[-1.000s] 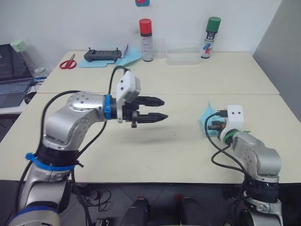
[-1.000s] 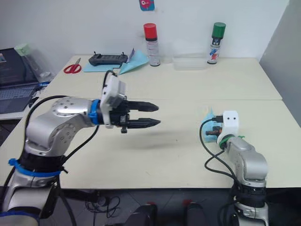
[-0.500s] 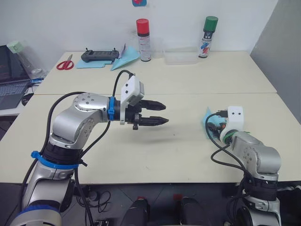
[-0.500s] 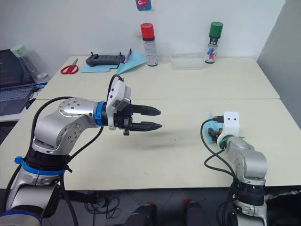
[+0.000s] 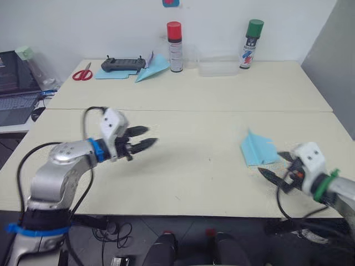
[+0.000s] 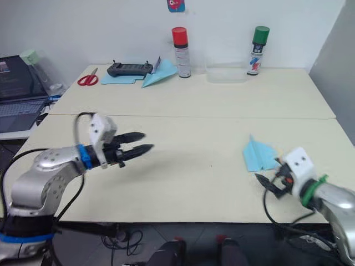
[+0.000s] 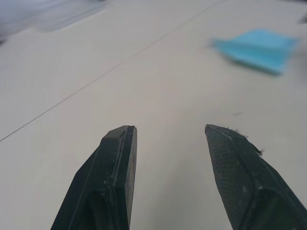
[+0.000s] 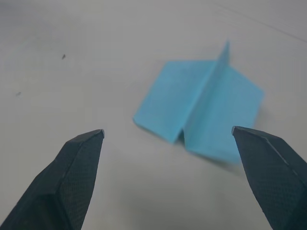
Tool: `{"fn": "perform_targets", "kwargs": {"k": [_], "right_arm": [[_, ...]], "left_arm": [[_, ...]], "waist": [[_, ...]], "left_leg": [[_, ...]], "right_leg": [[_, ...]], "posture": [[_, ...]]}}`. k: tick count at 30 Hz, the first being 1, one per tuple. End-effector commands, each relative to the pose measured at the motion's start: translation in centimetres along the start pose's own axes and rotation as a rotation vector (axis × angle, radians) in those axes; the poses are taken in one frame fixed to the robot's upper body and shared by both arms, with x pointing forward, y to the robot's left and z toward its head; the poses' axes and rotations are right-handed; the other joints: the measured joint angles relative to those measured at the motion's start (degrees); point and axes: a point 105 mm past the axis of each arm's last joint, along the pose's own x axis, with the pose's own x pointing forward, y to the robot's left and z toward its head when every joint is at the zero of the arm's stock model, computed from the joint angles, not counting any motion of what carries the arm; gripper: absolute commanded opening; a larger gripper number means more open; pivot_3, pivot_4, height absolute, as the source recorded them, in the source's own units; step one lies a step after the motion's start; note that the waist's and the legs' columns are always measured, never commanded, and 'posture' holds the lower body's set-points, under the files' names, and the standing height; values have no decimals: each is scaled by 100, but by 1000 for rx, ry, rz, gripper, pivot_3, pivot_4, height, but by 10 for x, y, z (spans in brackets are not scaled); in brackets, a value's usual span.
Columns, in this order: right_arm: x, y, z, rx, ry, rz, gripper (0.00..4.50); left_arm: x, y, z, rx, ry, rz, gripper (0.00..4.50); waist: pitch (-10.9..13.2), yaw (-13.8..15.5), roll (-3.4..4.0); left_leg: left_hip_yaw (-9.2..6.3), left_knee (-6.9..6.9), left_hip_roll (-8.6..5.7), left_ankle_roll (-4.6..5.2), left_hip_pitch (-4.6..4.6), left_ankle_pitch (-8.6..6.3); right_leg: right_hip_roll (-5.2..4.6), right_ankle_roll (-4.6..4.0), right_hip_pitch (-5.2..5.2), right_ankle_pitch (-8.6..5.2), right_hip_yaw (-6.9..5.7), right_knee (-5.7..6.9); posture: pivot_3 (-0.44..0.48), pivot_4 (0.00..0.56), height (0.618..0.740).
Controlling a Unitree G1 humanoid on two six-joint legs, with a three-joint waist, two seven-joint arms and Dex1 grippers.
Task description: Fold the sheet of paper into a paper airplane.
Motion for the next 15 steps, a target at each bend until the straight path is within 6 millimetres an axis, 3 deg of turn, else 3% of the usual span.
{"fn": "perform_targets", "kwargs": {"k": [1, 7, 15], "right_arm": [[-26, -26, 2, -41, -65, -126, 4470], [-42, -22, -22, 33, -69, -137, 4470], [-38, -28, -15, 41, -114, -164, 4470]], "left_arm": [[-27, -2, -22, 5, 44, 114, 2568], [-43, -10, -48, 13, 52, 213, 2568], [-41, -5, -45, 26, 33, 195, 2568]], "waist": [[-2, -21, -3], [-4, 155, -3], [-7, 235, 2]], "left_leg": [[2, 3, 2, 2, 7, -1], [-8, 13, 13, 1, 2, -2], [2, 19, 14, 1, 0, -2]], "right_leg": [[0, 3, 6, 1, 1, 2], [-3, -27, 11, -8, 3, 1], [-5, -37, 17, -13, 1, -2]], "posture": [[0, 150, 740], [0, 150, 740], [0, 150, 740]]}}
